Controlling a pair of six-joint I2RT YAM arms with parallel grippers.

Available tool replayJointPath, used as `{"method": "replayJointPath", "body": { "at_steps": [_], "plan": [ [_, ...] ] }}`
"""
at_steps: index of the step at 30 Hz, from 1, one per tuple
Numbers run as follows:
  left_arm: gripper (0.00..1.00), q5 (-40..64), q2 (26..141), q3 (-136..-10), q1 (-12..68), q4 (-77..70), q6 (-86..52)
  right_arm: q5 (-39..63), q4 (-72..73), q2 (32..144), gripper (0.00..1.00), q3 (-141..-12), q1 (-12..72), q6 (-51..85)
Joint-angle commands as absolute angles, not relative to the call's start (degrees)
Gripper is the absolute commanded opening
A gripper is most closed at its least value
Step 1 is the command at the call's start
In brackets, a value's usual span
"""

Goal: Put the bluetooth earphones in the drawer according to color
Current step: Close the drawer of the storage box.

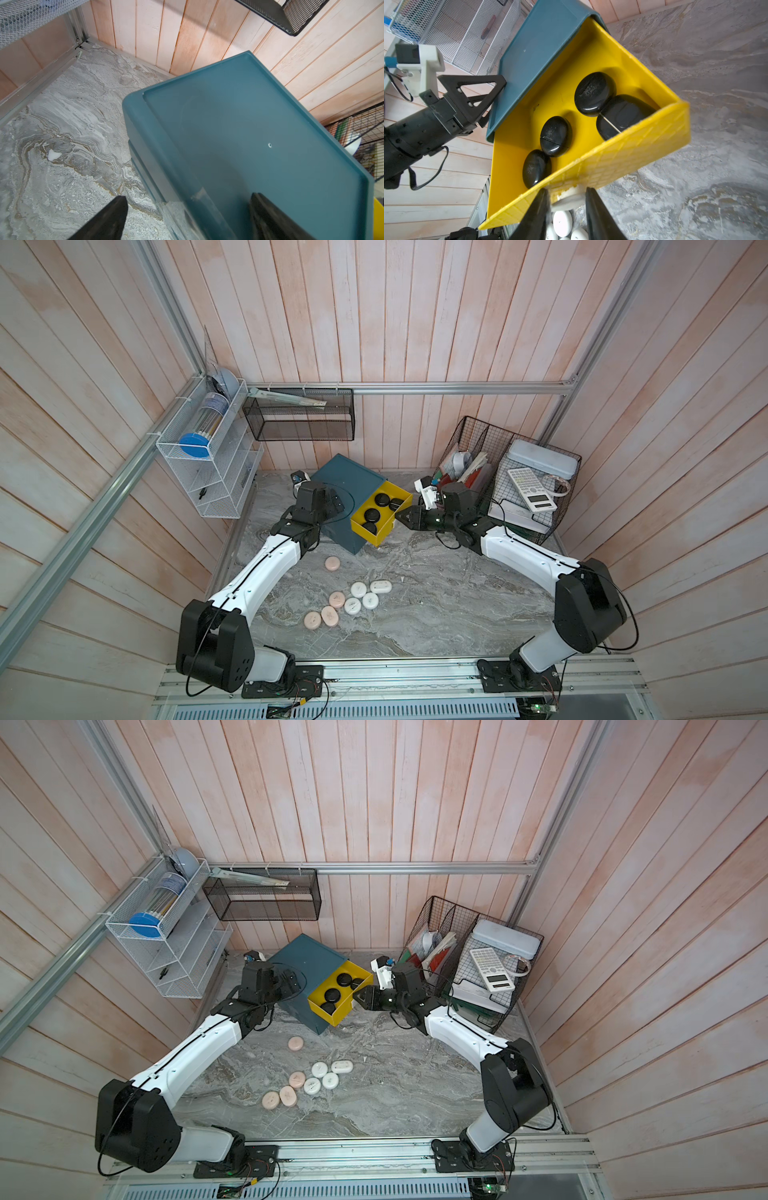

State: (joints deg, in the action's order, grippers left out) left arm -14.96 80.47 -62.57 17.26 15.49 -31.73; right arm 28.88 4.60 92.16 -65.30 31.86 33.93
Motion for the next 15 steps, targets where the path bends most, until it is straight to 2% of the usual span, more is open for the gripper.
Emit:
{"method": "replayJointPath", "body": {
  "at_steps": [1, 15],
  "plan": [
    [0.97, -11.17, 82.34, -59.86, 17.55, 20.68, -30.94, 30.59, 9.41, 94.54, 0.35, -68.63, 32.50, 36.26],
    [0.96, -9.85, 81.82, -58.97, 17.75, 19.55, -31.45, 33.00, 15.66, 103.74, 0.31, -77.36, 34.97, 41.83]
  ]
}}
